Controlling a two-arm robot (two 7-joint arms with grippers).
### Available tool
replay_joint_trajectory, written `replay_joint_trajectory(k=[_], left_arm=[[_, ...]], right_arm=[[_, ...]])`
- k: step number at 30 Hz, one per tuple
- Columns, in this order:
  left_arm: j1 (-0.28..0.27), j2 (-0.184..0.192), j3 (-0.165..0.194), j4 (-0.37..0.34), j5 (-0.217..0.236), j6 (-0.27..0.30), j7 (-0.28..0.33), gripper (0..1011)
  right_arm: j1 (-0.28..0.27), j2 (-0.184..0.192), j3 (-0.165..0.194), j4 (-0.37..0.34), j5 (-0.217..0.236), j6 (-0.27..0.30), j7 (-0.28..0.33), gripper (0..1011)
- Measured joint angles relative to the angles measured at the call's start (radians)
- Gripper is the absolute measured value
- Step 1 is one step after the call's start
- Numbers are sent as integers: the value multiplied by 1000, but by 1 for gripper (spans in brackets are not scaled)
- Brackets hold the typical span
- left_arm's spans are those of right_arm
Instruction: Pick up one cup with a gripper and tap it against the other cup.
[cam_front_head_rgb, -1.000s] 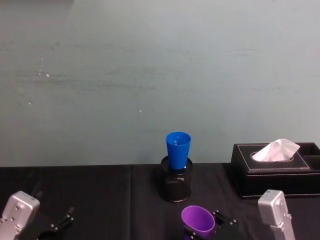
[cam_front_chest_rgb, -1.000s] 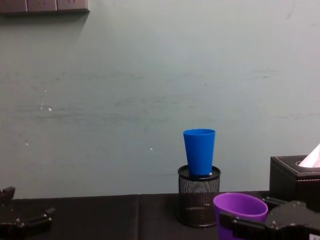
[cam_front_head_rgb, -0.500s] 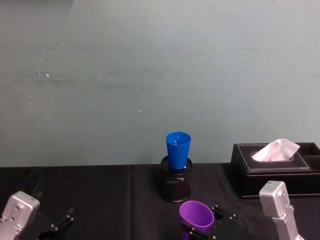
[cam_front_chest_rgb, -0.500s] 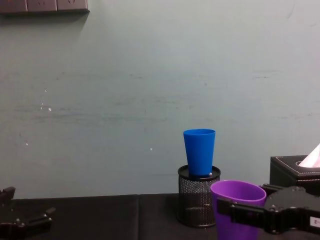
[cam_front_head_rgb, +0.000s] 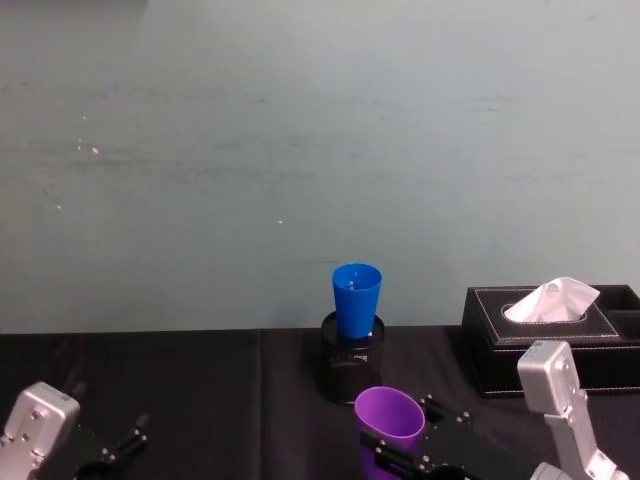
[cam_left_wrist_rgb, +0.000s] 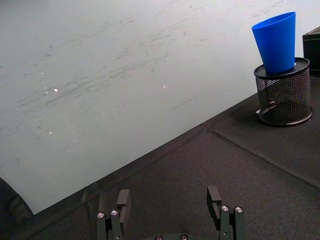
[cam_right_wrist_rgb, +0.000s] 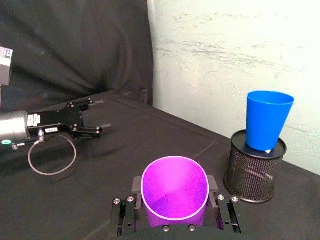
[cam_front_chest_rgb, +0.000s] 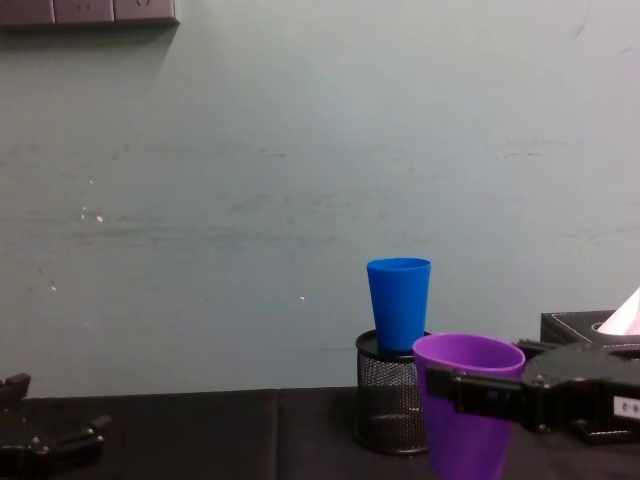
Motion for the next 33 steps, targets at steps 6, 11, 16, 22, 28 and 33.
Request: replay_joint_trajectory(k=[6,11,16,22,28,33], left_arm=[[0,0,0,0,0,0,0,1000],[0,0,0,0,0,0,0,1000],[0,0,0,0,0,0,0,1000],[0,0,0,0,0,0,0,1000],[0,0,0,0,0,0,0,1000],[0,0,0,0,0,0,0,1000]], right_arm=[[12,7,-4,-11,7,14,-1,735],[21,13,-8,-20,17,33,-6,734],[26,18,-8,-30,33,48,-7,735],[37,29,-9,-46,50,71,-11,735],[44,37,-13,-55,62,84,-16,735],[51,39,-18,-60,66,93,-26,734]])
